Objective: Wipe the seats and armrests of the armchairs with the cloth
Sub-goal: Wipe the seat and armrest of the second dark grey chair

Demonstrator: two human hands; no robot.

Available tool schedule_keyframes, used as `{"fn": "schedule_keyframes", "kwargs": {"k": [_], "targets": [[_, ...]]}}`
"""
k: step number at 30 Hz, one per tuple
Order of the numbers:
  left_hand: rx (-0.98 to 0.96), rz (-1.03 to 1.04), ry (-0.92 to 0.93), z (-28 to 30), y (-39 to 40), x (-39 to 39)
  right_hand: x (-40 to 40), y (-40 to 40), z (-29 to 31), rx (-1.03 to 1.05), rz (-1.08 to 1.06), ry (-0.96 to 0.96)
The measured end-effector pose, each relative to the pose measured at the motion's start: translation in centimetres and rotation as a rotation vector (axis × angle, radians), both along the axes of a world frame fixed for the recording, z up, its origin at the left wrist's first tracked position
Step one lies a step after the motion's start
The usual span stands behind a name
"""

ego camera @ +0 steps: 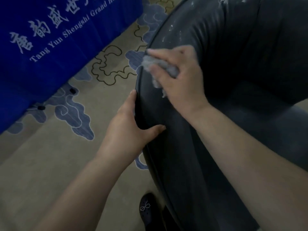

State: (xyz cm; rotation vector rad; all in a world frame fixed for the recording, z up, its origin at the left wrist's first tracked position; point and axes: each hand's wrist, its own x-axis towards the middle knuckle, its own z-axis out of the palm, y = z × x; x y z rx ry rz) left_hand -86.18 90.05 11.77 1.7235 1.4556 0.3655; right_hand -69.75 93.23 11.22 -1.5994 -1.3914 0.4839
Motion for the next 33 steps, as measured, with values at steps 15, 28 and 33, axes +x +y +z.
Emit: {"fn": "schedule_keyframes", "kwargs": {"k": [15, 28, 33], "targets": [[0.039, 0.042, 0.114, 0.8, 2.5, 2.3, 1.6, -0.7, -0.7, -0.118, 0.054, 0.150], [0.050, -0.187, 0.019, 0.7, 9.9, 3.4, 0.9, 4.2, -0.5, 0.034, -0.139, 0.026], [-0.016, -0.354, 0.042, 1.0, 13.1, 3.1, 2.3, 2.2, -2.2, -0.048, -0.279, 0.025]]}}
